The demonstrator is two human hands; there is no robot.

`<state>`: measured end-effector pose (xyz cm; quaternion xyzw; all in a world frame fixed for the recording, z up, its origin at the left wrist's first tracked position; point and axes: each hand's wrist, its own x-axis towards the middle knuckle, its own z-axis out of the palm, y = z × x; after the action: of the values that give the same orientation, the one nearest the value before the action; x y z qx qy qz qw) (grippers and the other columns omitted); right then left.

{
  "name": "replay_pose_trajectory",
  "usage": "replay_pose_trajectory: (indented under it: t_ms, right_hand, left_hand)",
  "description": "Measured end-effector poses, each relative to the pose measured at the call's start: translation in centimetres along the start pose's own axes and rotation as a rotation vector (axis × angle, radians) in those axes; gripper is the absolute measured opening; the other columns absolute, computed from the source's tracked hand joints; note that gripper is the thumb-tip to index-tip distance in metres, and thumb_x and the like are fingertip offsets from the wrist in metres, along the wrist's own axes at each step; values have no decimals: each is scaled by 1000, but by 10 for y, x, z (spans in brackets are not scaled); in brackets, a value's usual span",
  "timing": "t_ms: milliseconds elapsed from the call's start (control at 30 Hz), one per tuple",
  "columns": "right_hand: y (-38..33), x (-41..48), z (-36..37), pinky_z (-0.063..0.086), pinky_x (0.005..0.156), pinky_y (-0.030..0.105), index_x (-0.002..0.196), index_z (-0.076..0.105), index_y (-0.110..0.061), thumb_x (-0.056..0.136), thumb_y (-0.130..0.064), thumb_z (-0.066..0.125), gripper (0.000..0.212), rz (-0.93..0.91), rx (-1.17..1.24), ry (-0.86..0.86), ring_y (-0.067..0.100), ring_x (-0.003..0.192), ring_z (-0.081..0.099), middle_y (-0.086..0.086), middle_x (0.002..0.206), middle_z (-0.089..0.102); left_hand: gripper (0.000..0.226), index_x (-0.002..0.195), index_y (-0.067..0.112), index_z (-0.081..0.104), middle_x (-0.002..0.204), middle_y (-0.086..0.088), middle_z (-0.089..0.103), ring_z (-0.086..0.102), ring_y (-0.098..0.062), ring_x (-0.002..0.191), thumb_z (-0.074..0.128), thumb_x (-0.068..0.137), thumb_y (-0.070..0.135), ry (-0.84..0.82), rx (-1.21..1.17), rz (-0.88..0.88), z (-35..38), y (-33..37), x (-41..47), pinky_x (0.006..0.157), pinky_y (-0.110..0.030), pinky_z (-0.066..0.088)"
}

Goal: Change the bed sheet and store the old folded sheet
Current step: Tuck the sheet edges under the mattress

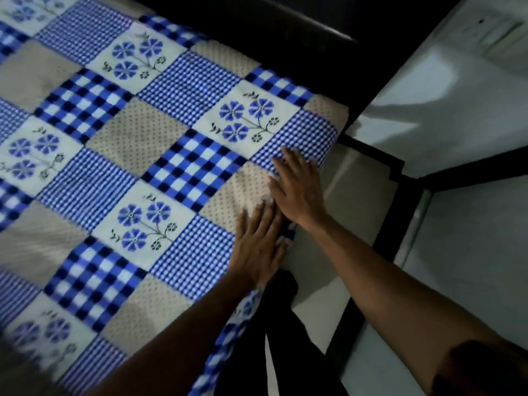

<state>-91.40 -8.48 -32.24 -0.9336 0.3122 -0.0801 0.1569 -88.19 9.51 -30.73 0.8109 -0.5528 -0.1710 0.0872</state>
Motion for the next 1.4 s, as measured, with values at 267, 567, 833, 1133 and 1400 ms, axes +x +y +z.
replay_pose_trajectory:
  t_ms: [267,567,833,1133,1400]
  right_hand:
    - [-67,-128,12,23,118,54,150,44,-18,100,-43,45,55,-133,27,-135,28,150,27,10,161,32]
    - [-160,-246,27,30,116,51,149,45,-15,102,-44,44,55,-171,-49,-256,32,147,31,14,158,36]
    - [-305,-354,45,50,83,44,104,73,-15,90,-26,65,20,-420,69,-129,31,98,64,7,113,68]
    - [-438,-538,86,45,93,45,98,73,-22,83,-25,61,19,-665,215,-512,32,96,62,4,115,66]
    - [-564,-614,127,47,100,41,118,70,-11,86,-18,62,34,-1021,413,-708,31,115,57,12,131,62]
  left_hand:
    - [59,151,13,42,163,-10,28,25,-29,151,49,99,39,-4,-34,27,12,-34,-177,119,-52,26]
    - [52,136,10,59,148,-14,51,47,-33,137,64,88,28,40,-219,108,41,-36,-344,110,-48,39]
    - [34,122,10,67,140,-17,56,55,-39,127,59,90,17,270,-369,-165,42,-86,-521,102,-47,46]
    - [41,123,17,64,130,-12,61,61,-38,108,53,84,25,169,-281,-731,61,-120,-779,82,-45,52]
    - [21,103,9,72,101,-9,69,68,-29,87,60,89,20,397,-540,-1427,74,-106,-895,74,-34,54]
